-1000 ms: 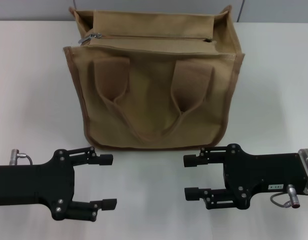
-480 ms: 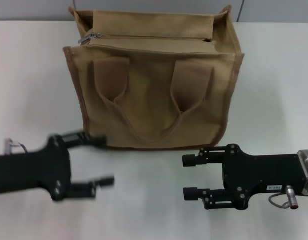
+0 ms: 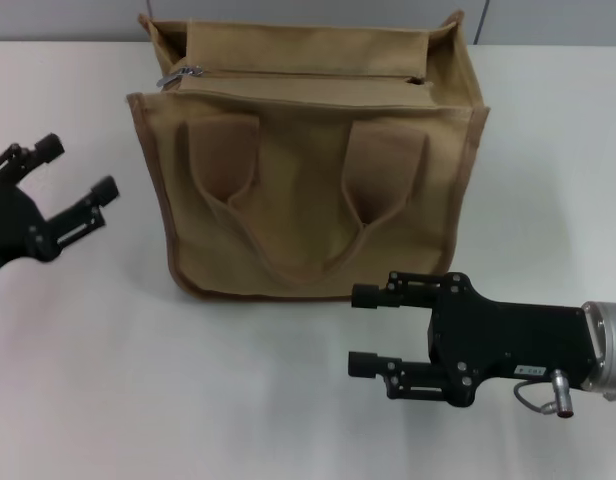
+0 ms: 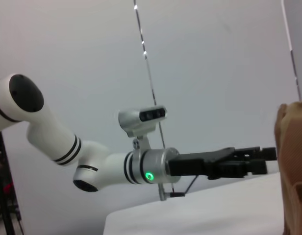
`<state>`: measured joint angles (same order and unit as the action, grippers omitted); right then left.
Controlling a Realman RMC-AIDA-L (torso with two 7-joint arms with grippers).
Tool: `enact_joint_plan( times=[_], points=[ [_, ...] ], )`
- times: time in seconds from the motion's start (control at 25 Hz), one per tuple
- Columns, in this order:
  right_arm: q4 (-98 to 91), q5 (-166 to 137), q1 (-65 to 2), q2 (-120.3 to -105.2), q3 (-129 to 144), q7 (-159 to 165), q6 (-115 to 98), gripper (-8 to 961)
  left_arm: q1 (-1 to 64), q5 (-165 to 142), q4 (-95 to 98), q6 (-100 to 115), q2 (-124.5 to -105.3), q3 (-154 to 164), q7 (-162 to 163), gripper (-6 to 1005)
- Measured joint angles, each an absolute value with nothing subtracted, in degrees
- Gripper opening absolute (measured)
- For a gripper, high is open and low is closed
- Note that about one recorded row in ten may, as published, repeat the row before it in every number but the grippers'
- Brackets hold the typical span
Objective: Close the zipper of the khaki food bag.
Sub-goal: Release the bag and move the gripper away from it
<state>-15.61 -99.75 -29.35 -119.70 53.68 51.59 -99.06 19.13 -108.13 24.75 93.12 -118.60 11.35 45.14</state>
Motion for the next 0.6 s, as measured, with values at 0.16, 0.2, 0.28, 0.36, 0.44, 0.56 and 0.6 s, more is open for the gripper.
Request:
enact_joint_plan(
  times=[0.16, 0.2, 0.28, 0.36, 0.44, 0.56, 0.6],
  points=[
    [-14.96, -99.61, -29.43, -119.71, 53.7, 50.74, -98.99, 671, 20.86, -108.13, 23.28, 90.84, -118.71, 11.3, 43.86, 835],
    [-14.29, -99.51, -29.53, -119.71, 53.67, 49.83, -98.96, 671, 22.18, -108.12, 21.92, 89.36, -118.74, 11.12, 42.84, 835],
    [-13.96, -99.46, -29.54, -119.71, 53.63, 49.42, -98.95, 671, 23.0, -108.12, 21.21, 88.65, -118.75, 11.15, 42.47, 835],
    [-13.81, -99.46, -29.54, -119.71, 53.62, 49.32, -98.91, 671, 24.49, -108.12, 20.01, 87.62, -118.75, 11.28, 42.3, 835],
    [-13.49, -99.41, -29.54, -119.71, 53.62, 48.99, -98.72, 671, 25.71, -108.12, 18.89, 87.22, -118.79, 11.03, 42.25, 835],
    [-12.89, -98.83, -29.53, -119.76, 53.62, 48.66, -98.17, 671, 26.78, -107.43, 17.44, 87.56, -118.8, 10.85, 41.83, 834],
    [-12.53, -98.67, -29.53, -119.78, 53.62, 48.64, -97.86, 671, 27.37, -105.65, 15.84, 87.75, -118.82, 10.81, 40.34, 834]
  ],
)
